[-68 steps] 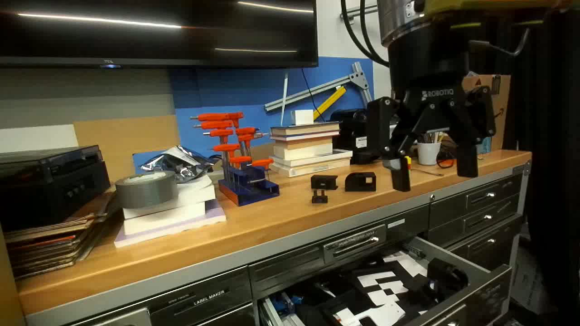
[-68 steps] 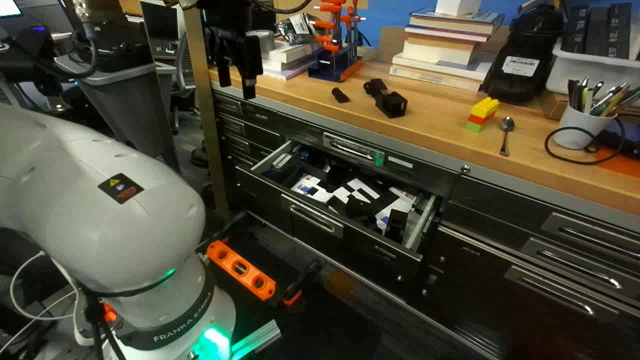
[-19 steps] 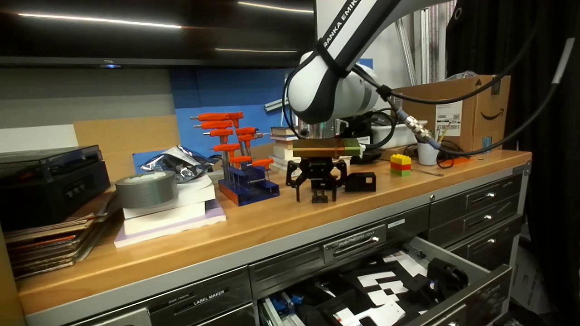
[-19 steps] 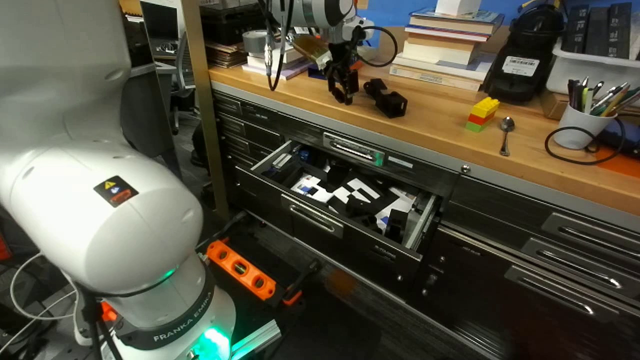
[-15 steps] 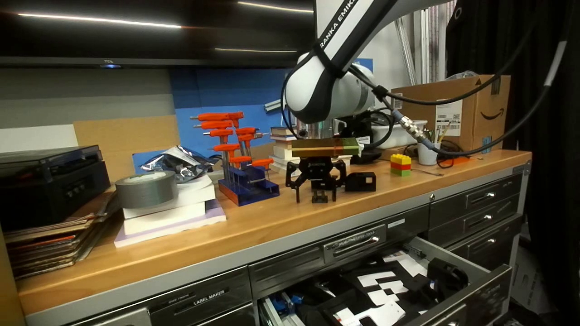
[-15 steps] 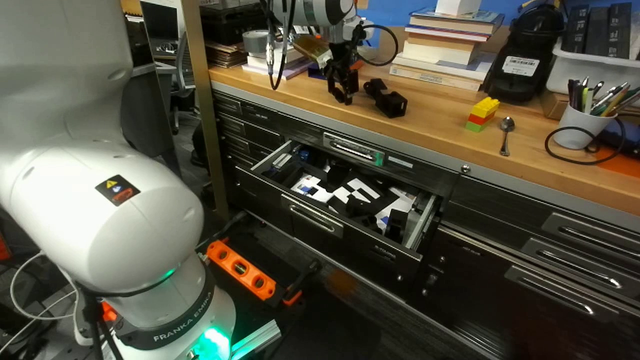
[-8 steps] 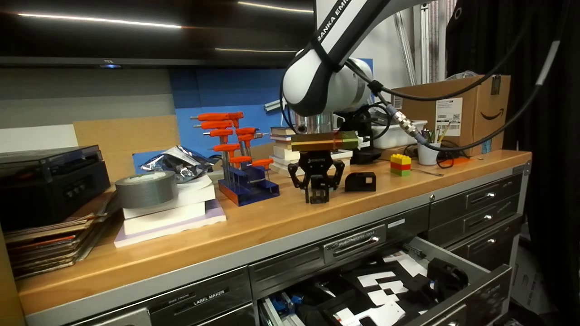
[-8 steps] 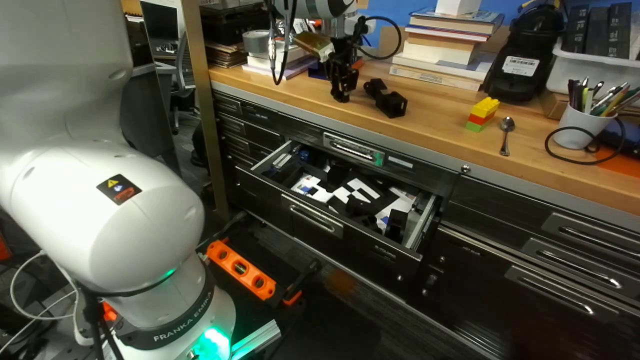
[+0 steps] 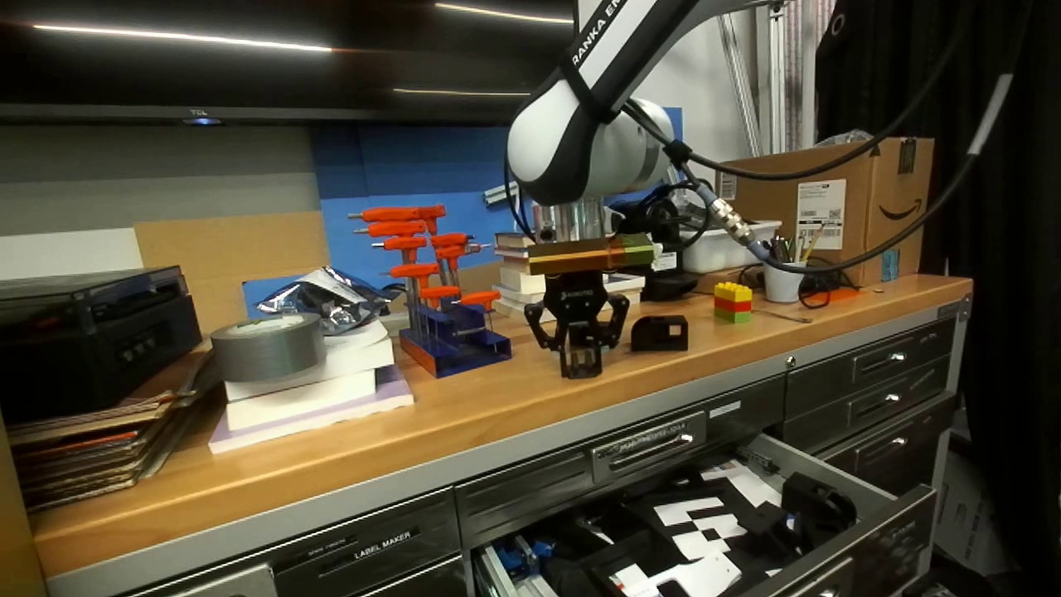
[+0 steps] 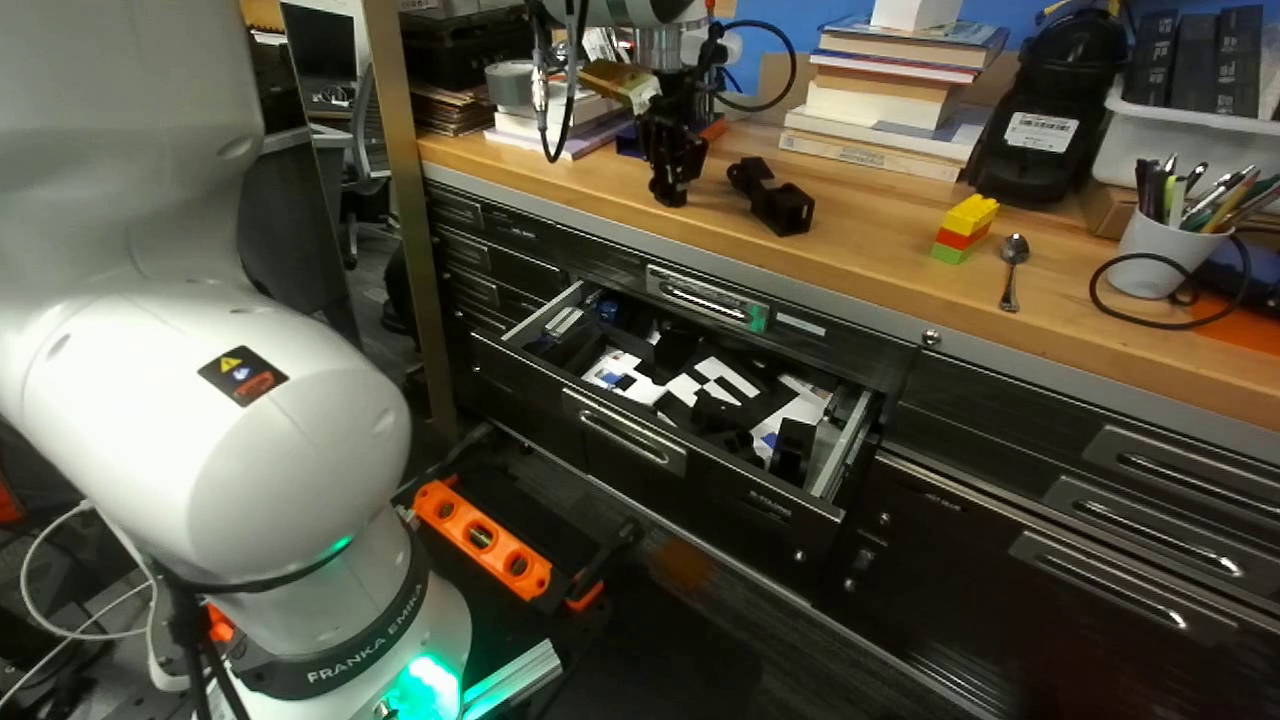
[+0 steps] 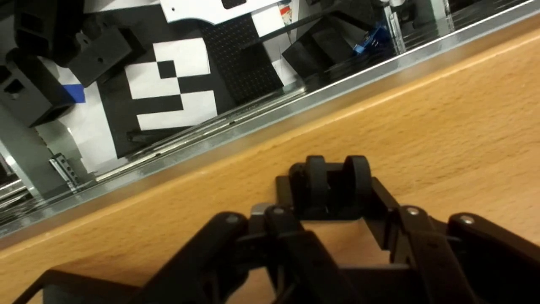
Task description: Put the blue objects into the drawer then close the drawer.
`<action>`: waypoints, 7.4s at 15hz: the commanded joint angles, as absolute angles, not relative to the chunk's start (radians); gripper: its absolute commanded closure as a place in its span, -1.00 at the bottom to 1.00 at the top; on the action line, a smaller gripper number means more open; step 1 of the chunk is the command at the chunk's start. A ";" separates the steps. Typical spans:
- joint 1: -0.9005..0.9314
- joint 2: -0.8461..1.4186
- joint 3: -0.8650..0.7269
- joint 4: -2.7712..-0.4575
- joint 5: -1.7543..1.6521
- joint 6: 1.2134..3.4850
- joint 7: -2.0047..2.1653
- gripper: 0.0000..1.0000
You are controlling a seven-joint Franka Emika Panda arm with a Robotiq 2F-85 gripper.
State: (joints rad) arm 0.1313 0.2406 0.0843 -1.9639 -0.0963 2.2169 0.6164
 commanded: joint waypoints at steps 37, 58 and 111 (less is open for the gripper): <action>0.232 0.328 -0.024 -2.547 0.005 2.975 0.737 0.61; 0.178 -0.128 -0.043 -2.530 -0.031 2.470 0.550 -1.00; -0.114 0.317 -0.002 -1.925 0.073 2.404 -1.171 -1.00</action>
